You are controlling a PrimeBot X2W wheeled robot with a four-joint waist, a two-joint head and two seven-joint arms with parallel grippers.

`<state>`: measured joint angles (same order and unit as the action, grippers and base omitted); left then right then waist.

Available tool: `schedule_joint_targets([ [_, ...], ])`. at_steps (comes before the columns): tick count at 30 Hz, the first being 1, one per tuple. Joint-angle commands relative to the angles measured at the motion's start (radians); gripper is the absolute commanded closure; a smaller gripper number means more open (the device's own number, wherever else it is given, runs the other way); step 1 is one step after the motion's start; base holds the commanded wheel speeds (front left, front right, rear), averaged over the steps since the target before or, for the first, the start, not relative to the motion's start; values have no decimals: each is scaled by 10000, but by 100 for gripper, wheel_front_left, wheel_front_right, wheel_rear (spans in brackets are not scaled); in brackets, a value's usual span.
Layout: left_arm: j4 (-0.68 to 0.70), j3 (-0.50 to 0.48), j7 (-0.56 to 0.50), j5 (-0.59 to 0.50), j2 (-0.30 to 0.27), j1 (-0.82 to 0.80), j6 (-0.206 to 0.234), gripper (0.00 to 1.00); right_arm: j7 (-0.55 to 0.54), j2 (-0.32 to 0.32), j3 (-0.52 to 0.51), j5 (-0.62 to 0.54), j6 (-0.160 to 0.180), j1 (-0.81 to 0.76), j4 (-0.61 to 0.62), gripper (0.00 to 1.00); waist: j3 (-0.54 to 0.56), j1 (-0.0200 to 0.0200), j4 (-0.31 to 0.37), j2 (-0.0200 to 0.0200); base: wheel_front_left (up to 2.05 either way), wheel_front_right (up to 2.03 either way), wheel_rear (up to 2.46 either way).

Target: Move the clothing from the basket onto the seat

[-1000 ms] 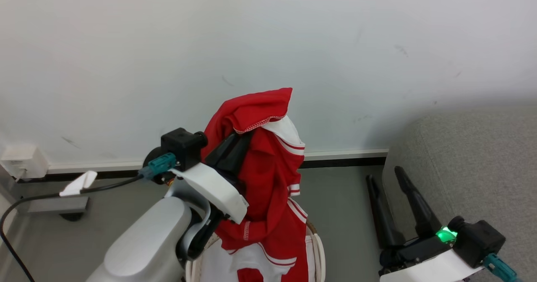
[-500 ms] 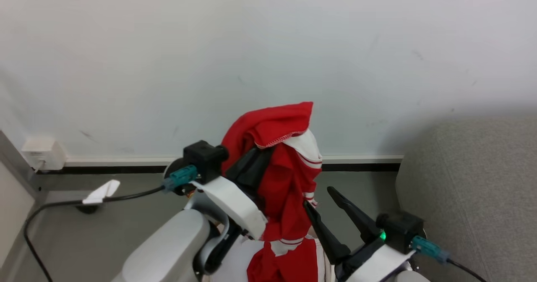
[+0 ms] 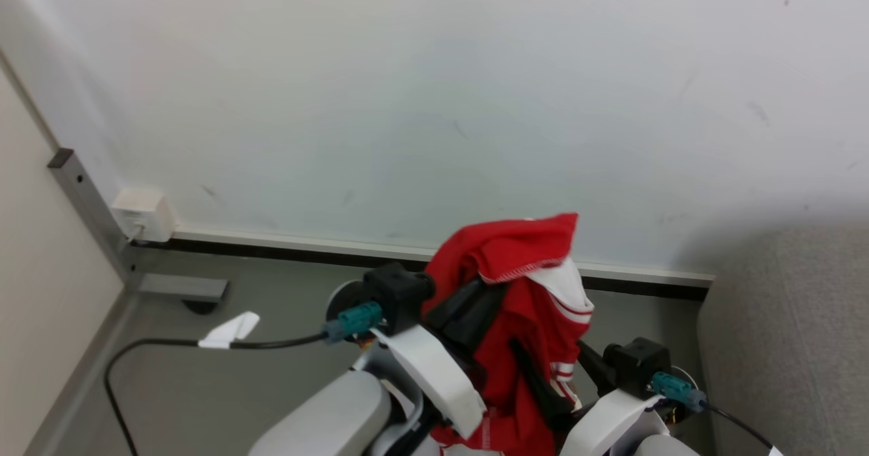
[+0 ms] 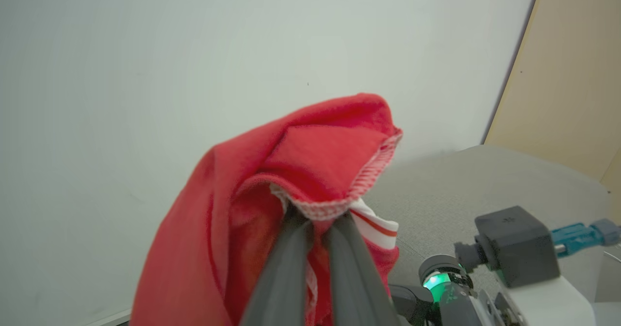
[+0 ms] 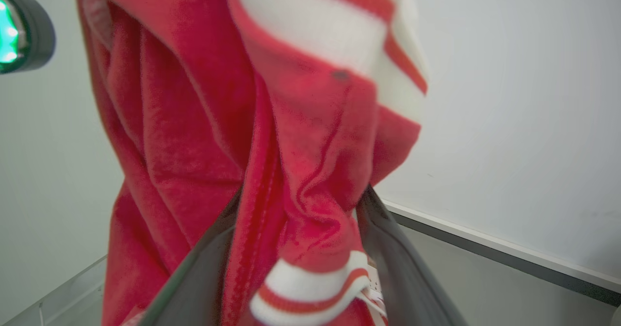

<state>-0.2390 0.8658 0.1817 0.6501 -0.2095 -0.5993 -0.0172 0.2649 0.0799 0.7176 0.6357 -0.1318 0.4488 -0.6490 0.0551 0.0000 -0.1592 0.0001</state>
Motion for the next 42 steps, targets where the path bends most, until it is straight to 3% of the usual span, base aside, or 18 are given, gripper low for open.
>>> schedule_joint_targets([
  [1, 103, 54, -19, -52, 38, 133, 0, 100, -9, -23, 41, 95, 21, 102, -112, 0, 7, 0, -165, -1, 0, 0, 0],
  [5, 360, 277, -101, -64, 111, 226, -36, 100, -9, -49, 310, 266, 21, 221, -640, 0, 10, 0, -531, -1, 0, 0, 0],
  [6, 406, 300, -107, -63, 110, 235, -38, 100, -9, -57, 419, 371, 21, 245, -755, 15, 13, 0, -587, -1, 0, 0, 0],
  [7, 436, 311, -102, -62, 103, 241, -39, 100, -9, -64, 544, 474, 21, 264, -876, 79, 18, 0, -638, -1, 0, 0, 0],
  [8, 457, 320, -115, -65, 85, 247, -31, 100, -9, -63, 721, 621, 21, 289, -1012, 100, 26, 0, -683, -1, 0, 0, 0],
  [16, 489, 295, -133, -1, -87, 339, 104, 100, -7, 177, 1345, 1618, 21, 832, -1365, 100, 105, 0, -728, -1, 0, 0, 0],
  [25, 328, 181, -21, 203, -205, 577, 290, 98, -8, 630, -37, 1194, 21, 830, -501, 100, 41, 0, -132, -1, 0, 0, 0],
  [27, 300, 178, 9, 248, -198, 633, 332, 59, -4, 727, -435, 1061, 21, 708, -251, 100, 16, 0, 53, -1, 0, 0, 0],
  [28, 289, 160, 38, 294, -175, 664, 343, 8, -6, 745, -607, 984, 21, 615, -137, 100, 5, 0, 151, -1, 0, 0, 0],
  [29, 279, 161, 61, 319, -157, 695, 325, 0, -6, 766, -791, 867, 21, 550, 1, 100, -6, 0, 262, -1, 0, 0, 0],
  [42, 85, 643, 341, 242, 115, 1148, 9, 0, -5, 1372, -3367, -571, 21, 150, 951, 100, -243, 0, 2395, -1, 0, 0, 0],
])
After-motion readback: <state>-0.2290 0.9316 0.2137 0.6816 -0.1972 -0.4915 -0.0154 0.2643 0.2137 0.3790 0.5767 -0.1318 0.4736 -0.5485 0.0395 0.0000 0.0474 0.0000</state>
